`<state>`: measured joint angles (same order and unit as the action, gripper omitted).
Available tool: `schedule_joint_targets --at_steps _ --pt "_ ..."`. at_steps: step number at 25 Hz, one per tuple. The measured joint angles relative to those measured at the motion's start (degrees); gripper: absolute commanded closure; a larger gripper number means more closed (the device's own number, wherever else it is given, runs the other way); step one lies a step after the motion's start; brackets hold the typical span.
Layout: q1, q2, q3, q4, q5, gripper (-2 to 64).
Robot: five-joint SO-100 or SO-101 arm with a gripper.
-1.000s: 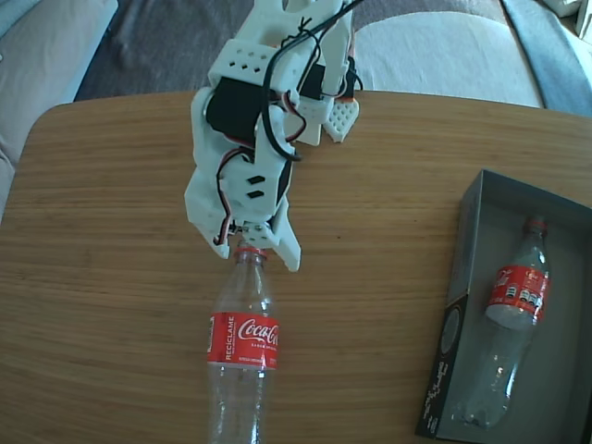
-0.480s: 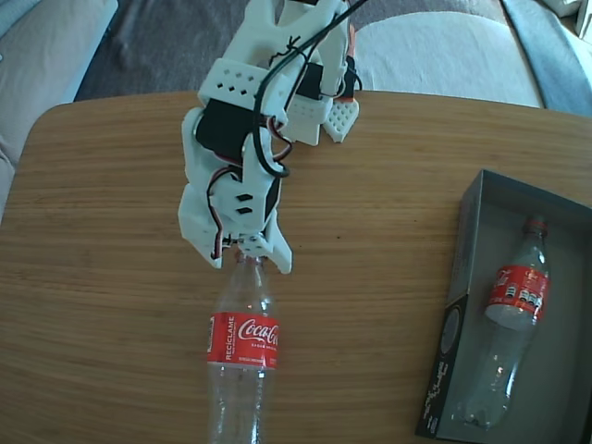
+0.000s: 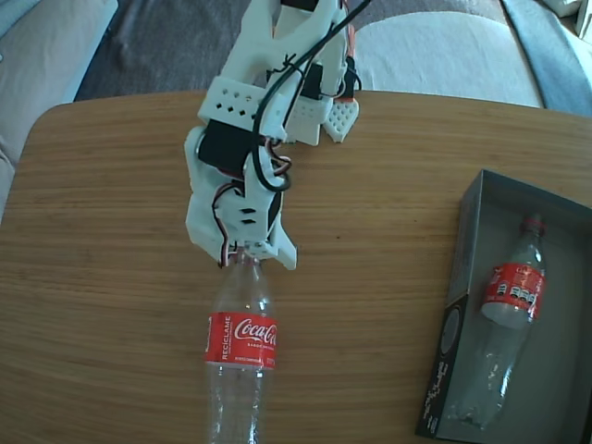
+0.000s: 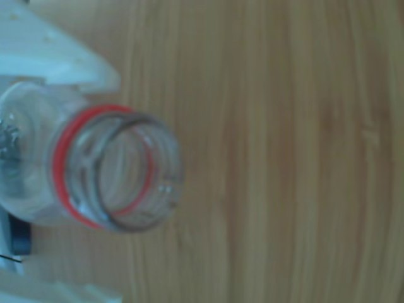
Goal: Grasp the bottles and put them in the box.
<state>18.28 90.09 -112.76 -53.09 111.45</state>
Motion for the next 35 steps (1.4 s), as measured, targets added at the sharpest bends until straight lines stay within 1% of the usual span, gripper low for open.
schedule_joint_targets --at_steps 4,9,10,11,14,16,18,19,23,28,32,35 --pt "0.26 -2.29 0.00 3.34 -1.14 21.4" --pt "0.00 -3.52 0.00 3.96 -1.14 21.9" --pt "-0.09 -3.52 0.00 3.96 -1.14 24.1" --pt "-0.18 -3.52 0.00 3.96 -1.14 28.1" --pt "0.44 -3.52 0.00 3.96 -1.58 45.1" --pt "0.62 -3.52 0.00 3.96 -3.08 54.7" --pt "0.18 -3.60 0.00 3.96 -4.39 60.7" --pt "0.09 -3.60 0.00 3.96 -4.39 61.9" --pt "0.18 -3.60 0.18 3.34 -4.22 61.8" --pt "0.09 -3.60 5.45 -2.02 -4.92 61.8" --pt "-2.29 -3.60 14.59 -9.58 -14.06 61.8" --pt "-3.87 -3.60 21.88 -15.29 -23.03 61.8"
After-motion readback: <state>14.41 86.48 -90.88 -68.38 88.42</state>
